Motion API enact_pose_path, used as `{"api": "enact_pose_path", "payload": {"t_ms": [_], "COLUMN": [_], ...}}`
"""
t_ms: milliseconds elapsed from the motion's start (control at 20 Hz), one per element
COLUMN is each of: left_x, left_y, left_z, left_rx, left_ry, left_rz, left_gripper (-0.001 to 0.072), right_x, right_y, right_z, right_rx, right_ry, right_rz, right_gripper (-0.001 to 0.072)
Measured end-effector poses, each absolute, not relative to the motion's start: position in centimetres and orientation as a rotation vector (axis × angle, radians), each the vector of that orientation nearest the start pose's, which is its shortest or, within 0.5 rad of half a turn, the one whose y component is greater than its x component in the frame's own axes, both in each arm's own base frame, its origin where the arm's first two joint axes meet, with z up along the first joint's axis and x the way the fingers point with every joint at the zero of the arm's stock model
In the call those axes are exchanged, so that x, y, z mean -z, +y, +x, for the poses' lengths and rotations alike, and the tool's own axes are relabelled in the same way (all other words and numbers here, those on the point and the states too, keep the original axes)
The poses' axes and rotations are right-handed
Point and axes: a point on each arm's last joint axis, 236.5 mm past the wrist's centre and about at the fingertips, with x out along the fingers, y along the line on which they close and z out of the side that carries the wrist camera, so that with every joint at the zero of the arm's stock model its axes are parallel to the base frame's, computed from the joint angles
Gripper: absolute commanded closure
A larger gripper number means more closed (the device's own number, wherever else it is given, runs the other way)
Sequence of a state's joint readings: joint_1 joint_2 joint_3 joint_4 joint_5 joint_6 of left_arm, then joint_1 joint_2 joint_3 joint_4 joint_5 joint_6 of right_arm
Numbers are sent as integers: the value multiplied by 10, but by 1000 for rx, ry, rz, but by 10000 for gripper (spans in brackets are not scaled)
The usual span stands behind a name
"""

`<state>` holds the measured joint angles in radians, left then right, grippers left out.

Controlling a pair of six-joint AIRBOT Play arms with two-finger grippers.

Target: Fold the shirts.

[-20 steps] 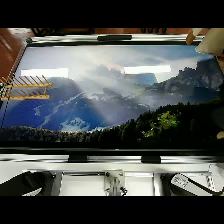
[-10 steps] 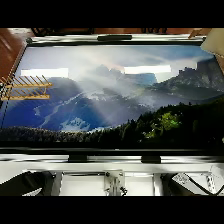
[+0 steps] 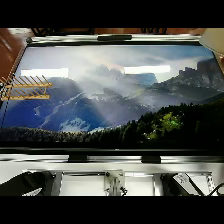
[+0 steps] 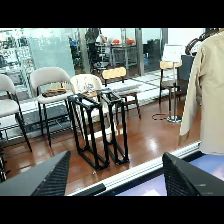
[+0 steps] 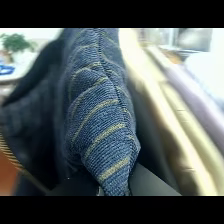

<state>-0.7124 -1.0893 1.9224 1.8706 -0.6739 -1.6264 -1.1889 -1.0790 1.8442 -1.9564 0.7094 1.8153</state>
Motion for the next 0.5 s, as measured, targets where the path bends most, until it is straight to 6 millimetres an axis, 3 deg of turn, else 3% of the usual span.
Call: {"api": "enact_pose_path", "payload": {"t_ms": [250, 500], "left_x": [-526, -525], "left_y": [-226, -226], "left_z": [330, 330], "left_rx": [505, 505], "left_ry": [-212, -211], "left_rz": [100, 101], "left_gripper": [37, 37], "right_x": [-503, -498], "right_y": [-399, -420], "right_z": [144, 168], "right_rx": [1308, 1270], "right_ry": [-94, -112], "right_rz": [-163, -205], "right_gripper": [614, 614]}}
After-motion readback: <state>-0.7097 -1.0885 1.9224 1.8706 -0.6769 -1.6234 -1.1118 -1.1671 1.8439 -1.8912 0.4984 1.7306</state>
